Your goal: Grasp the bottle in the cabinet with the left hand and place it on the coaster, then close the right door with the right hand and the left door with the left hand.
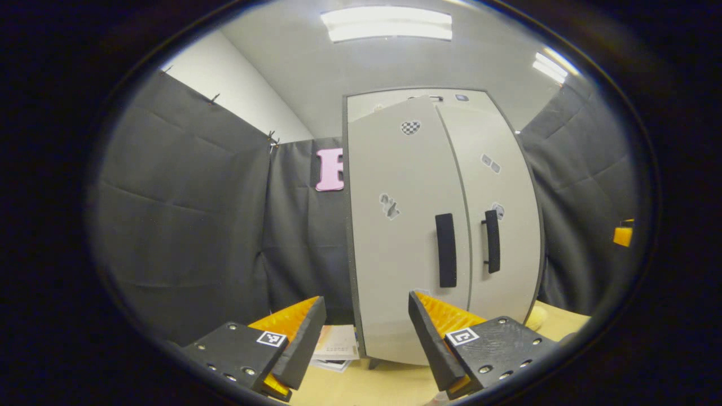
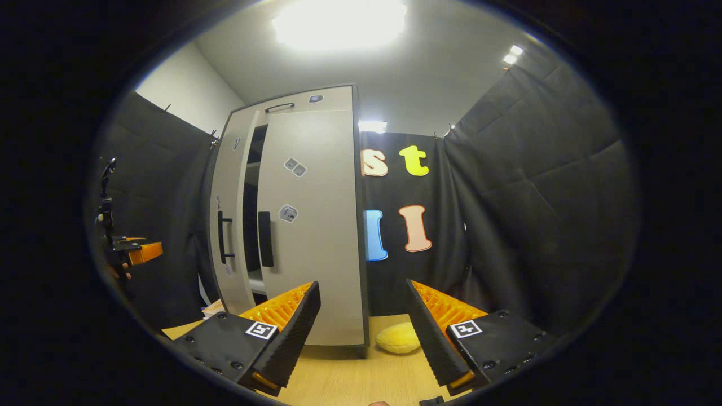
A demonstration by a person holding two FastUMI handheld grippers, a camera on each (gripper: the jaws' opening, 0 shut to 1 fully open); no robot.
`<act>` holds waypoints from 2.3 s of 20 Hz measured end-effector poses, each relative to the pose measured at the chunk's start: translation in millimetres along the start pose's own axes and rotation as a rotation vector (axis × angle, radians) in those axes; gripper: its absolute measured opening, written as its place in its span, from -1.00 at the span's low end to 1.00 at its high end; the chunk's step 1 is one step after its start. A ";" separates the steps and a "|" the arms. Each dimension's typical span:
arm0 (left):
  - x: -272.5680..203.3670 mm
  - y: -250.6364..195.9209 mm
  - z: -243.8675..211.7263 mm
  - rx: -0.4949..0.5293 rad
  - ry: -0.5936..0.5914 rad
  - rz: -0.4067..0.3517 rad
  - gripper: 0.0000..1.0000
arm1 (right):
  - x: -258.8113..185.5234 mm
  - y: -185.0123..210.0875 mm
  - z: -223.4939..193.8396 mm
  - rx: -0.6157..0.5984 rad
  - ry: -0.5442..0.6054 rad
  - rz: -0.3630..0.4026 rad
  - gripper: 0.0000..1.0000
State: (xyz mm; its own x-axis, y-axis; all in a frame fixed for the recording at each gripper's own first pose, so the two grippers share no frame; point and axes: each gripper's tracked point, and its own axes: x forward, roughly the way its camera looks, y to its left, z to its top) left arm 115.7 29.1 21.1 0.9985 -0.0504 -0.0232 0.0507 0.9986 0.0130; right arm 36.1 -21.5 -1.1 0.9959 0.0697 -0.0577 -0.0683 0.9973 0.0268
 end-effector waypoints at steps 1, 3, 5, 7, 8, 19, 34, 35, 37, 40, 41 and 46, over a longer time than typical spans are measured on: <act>-7.2 6.0 -0.6 0.004 0.002 -0.001 0.73 | -3.6 3.8 0.7 0.001 -0.002 0.000 0.90; -20.2 18.3 -7.4 0.007 0.021 -0.002 0.73 | -12.1 11.7 3.6 0.006 0.000 -0.005 0.90; -31.2 28.3 -9.1 0.004 0.027 -0.008 0.74 | -17.3 20.5 7.8 0.007 -0.002 0.001 0.90; -43.8 40.0 -9.8 0.006 0.026 -0.010 0.73 | -28.2 24.7 9.1 0.000 -0.006 -0.012 0.90; -50.1 45.9 -9.1 0.010 0.022 -0.008 0.73 | -33.2 27.5 11.0 -0.001 -0.012 -0.013 0.90; -80.2 72.6 2.7 0.013 -0.012 0.012 0.73 | -64.7 44.6 27.9 -0.024 -0.055 -0.017 0.90; -86.6 74.1 -1.5 0.005 0.008 0.022 0.74 | -62.4 49.2 28.3 -0.026 -0.052 -0.020 0.90; -86.5 74.1 -1.6 0.007 0.011 0.019 0.74 | -61.3 49.1 27.4 -0.026 -0.050 -0.020 0.83; -87.1 75.1 -1.6 0.009 0.019 0.015 0.74 | -60.4 49.1 25.1 -0.030 -0.048 -0.018 0.90; -88.7 76.5 -1.5 0.011 0.023 0.012 0.73 | -57.5 49.6 25.9 -0.029 -0.047 -0.020 0.89; -88.7 76.5 -1.2 0.011 0.023 0.011 0.73 | -56.3 48.7 24.3 -0.026 -0.046 -0.021 0.90; -89.6 77.6 -0.6 0.017 0.020 0.007 0.74 | -54.6 48.5 24.8 -0.031 -0.046 -0.025 0.90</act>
State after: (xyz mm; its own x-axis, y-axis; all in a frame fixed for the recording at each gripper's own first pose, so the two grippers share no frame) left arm 30.2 111.1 23.6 0.9981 -0.0432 -0.0431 0.0445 0.9986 0.0298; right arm -20.0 22.5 28.0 0.9990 0.0443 -0.0116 -0.0444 0.9990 -0.0049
